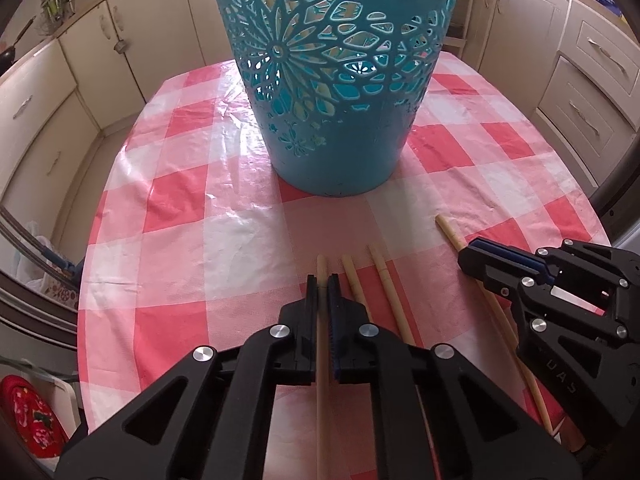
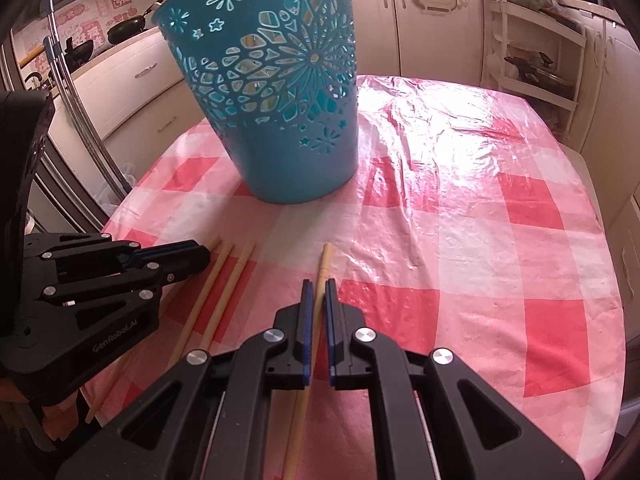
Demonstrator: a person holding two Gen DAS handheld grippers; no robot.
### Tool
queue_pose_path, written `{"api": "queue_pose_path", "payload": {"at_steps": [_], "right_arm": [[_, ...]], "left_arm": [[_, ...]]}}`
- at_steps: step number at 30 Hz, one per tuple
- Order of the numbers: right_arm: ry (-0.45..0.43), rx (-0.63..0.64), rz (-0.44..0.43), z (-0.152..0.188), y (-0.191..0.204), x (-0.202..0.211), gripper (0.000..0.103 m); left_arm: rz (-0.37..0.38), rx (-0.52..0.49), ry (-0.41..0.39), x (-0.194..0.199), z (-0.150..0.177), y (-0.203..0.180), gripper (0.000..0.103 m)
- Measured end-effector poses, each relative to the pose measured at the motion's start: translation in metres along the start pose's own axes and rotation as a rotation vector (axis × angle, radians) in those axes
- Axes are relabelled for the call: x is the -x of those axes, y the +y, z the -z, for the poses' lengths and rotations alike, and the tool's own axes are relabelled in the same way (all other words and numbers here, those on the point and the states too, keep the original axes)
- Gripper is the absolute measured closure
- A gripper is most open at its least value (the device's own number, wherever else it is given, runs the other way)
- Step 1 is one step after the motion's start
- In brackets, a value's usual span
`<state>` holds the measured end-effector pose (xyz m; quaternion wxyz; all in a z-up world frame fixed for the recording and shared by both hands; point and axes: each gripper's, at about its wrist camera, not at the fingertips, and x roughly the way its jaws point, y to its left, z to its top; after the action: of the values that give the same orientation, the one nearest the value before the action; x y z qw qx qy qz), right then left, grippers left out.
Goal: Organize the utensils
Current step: 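Grasp a wooden chopstick from the pile with the left tool, then lift the chopstick with the left tool over the teal basket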
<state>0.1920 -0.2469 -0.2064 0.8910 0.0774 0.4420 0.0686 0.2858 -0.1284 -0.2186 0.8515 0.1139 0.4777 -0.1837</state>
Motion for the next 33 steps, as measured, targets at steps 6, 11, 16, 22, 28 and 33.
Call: {"api": "queue_pose_path", "payload": {"at_steps": [6, 11, 16, 22, 28, 33], "right_arm": [[-0.002, 0.009, 0.01, 0.001, 0.002, 0.0, 0.096], [0.008, 0.033, 0.026, 0.004, 0.007, 0.003, 0.097], [0.008, 0.037, 0.028, 0.008, 0.007, 0.005, 0.097], [-0.014, 0.057, 0.045, 0.013, 0.01, 0.005, 0.097], [-0.031, 0.068, 0.058, 0.015, 0.012, 0.006, 0.097], [-0.035, 0.066, 0.057, 0.016, 0.012, 0.007, 0.097]], "left_arm": [[-0.011, -0.009, -0.022, 0.019, 0.007, -0.003, 0.098], [-0.026, -0.016, -0.063, 0.046, 0.009, 0.0, 0.098], [-0.029, -0.022, -0.105, 0.072, 0.013, 0.001, 0.098], [-0.004, -0.011, -0.167, 0.106, 0.017, 0.005, 0.098], [0.11, 0.058, -0.272, 0.151, 0.009, 0.023, 0.098], [0.19, 0.127, -0.4, 0.193, -0.021, 0.044, 0.098]]}}
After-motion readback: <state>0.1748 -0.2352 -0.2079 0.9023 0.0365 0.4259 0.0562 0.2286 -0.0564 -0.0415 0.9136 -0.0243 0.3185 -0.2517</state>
